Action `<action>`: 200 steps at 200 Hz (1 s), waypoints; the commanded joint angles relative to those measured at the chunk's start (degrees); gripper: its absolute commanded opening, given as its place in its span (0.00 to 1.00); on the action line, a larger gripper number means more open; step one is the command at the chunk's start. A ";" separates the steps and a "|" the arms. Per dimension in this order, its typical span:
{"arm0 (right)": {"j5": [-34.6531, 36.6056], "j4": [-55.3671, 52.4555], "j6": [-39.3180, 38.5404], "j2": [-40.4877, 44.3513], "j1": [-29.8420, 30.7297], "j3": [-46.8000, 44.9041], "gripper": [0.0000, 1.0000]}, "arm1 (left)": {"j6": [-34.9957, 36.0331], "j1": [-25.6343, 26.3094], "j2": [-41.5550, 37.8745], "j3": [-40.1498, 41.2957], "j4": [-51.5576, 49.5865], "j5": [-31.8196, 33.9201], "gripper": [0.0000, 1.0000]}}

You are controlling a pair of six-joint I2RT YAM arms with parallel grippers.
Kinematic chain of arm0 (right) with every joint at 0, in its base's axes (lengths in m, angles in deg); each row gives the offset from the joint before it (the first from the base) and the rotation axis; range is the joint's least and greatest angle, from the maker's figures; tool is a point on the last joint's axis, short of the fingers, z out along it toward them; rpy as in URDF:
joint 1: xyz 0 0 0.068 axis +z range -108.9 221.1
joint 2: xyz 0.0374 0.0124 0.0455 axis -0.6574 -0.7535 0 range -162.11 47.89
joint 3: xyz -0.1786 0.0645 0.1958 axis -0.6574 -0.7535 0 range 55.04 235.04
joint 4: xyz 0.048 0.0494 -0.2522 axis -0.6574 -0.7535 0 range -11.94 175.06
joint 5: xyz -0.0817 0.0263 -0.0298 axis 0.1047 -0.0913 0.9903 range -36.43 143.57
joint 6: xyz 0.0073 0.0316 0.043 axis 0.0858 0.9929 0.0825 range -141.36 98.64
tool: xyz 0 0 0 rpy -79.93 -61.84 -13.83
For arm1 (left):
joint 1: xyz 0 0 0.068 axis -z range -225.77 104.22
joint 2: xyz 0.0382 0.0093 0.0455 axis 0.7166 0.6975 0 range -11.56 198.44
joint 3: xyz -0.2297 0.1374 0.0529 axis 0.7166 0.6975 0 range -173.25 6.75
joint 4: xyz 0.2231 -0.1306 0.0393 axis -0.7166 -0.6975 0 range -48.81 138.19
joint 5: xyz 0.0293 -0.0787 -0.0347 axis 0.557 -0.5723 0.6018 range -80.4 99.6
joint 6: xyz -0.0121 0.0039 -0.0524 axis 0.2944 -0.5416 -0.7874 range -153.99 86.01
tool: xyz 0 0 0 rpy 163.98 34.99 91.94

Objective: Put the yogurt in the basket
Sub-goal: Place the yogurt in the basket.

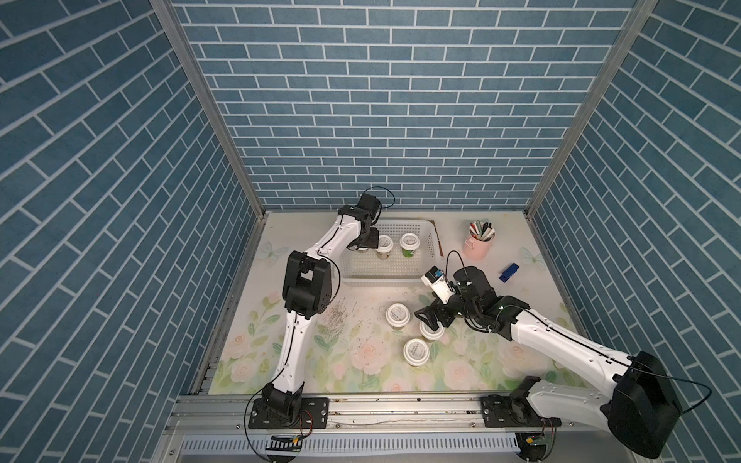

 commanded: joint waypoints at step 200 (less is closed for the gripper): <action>-1.26 -0.51 -1.72 -1.97 0.19 1.31 0.96 | 0.89 -1.74 3.98 1.05 1.72 -2.67 0.74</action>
